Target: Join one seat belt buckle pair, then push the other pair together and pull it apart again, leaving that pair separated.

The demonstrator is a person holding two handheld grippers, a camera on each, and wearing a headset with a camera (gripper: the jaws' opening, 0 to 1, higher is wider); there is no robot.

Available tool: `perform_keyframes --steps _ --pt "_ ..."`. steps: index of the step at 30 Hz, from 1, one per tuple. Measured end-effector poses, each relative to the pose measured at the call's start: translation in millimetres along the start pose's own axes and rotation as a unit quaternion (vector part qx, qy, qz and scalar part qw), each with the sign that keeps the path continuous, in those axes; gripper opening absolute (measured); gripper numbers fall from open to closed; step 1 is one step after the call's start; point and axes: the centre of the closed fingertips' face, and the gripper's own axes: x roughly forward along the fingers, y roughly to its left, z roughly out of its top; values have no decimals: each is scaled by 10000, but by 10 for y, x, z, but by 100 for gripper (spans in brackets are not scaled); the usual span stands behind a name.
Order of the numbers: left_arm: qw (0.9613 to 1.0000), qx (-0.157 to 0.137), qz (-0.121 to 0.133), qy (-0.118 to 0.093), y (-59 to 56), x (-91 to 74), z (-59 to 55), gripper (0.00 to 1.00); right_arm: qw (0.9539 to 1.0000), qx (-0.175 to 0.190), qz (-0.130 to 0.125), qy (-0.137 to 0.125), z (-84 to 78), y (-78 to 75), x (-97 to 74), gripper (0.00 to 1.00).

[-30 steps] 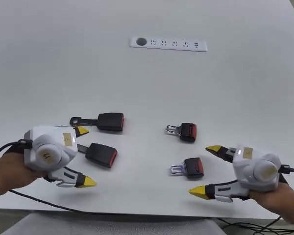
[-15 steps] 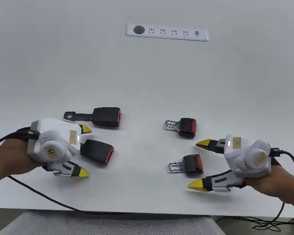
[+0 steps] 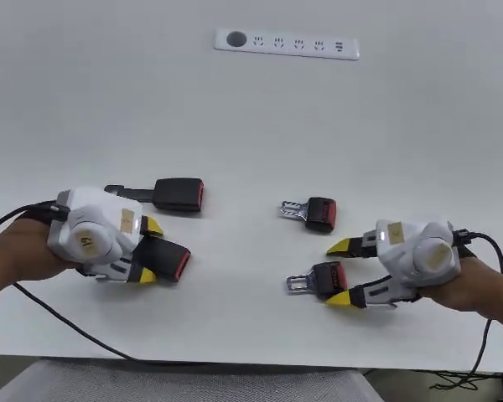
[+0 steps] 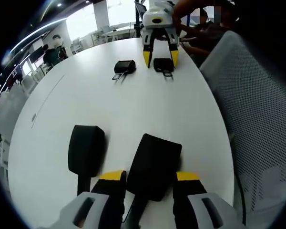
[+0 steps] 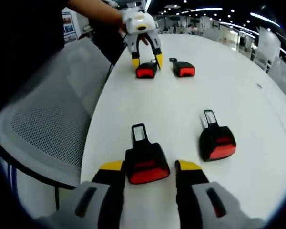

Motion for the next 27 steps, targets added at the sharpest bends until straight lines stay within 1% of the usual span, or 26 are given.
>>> perform_keyframes --steps 2,3,4,6,7,9,11,14,21,27 --pt "10000 -23 25 -4 -2 1 -8 40 10000 -81 27 -12 -4 1 11 41" --pt "10000 -60 58 -23 6 8 -23 39 10000 -82 -21 -15 -10 -21 12 39" --pt "9999 -124 87 -35 14 14 -38 39 9999 -85 -7 -55 -7 -26 8 39" --pt "9997 -207 124 -30 23 12 -44 38 9999 23 -93 -142 1 -54 10 38" --pt "9995 -264 150 -20 28 12 -45 37 9995 150 -122 -253 17 -54 9 38" --pt "9993 -340 176 -7 40 11 -52 37 9988 178 -217 -409 12 -59 10 38" --pt "9991 -375 194 -18 42 7 -53 37 9976 317 -320 -527 19 -62 9 37" --pt "9989 -424 212 -6 45 5 -57 36 9962 425 -416 -633 30 -67 9 37" --pt "9989 -433 180 42 48 -5 -66 36 9951 465 -487 -722 58 -66 9 37" --pt "9988 -462 180 55 48 -17 -58 36 9937 502 -530 -853 149 -62 65 37"
